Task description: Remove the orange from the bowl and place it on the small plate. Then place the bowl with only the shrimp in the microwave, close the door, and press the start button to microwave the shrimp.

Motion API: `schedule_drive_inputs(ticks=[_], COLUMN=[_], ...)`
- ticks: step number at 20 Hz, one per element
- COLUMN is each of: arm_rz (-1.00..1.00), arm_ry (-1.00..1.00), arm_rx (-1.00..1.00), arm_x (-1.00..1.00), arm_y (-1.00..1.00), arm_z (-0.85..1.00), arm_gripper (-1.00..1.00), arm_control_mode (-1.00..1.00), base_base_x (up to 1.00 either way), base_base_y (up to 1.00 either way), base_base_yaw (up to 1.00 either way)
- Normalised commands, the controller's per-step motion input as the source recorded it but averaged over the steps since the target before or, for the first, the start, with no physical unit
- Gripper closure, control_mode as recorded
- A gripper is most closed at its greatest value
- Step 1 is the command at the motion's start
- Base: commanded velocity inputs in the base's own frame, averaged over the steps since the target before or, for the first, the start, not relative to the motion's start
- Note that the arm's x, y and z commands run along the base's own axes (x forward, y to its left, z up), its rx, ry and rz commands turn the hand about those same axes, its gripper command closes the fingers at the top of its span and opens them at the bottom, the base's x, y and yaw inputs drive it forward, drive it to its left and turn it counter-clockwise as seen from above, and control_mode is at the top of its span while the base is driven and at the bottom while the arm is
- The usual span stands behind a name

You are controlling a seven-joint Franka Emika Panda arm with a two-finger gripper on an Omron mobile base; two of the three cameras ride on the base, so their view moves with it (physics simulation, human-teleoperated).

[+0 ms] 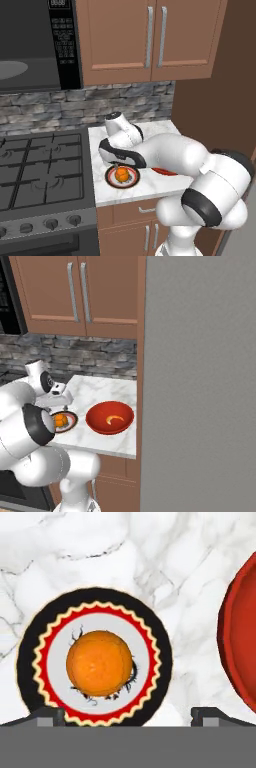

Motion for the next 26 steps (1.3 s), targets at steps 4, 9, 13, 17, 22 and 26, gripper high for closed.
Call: schedule_drive_inputs(ticks=[4,9,13,17,22,26], arm_rz=[0.00,0.00,-0.04,-0.08,-0.06,-0.02], arm_ry=[-0.19,-0.07,0.00,0.02,0.07,0.09], arm_rx=[0.00,0.00,-0.02,-0.05,-0.05,-0.07], arm_x=[-0.26,-0.08,0.00,0.00,0.03,0.17], arm_y=[-0.14,-0.62,-0.70,-0.48,-0.10,0.00], arm_z=[0.77,0.32,0.07,0.00,-0.05,-0.16], arm_gripper=[-1.00,-1.00,-1.00,-1.00,-1.00,-1.00], arm_control_mode=[-1.00,-1.00,-1.00,-1.00,-1.00,-1.00], base_base_x=[0.00,0.00,0.00,0.00,0.00,0.00], base_base_y=[0.00,0.00,0.00,0.00,0.00,0.00], base_base_yaw=[0.00,0.00,0.00,0.00,0.00,0.00])
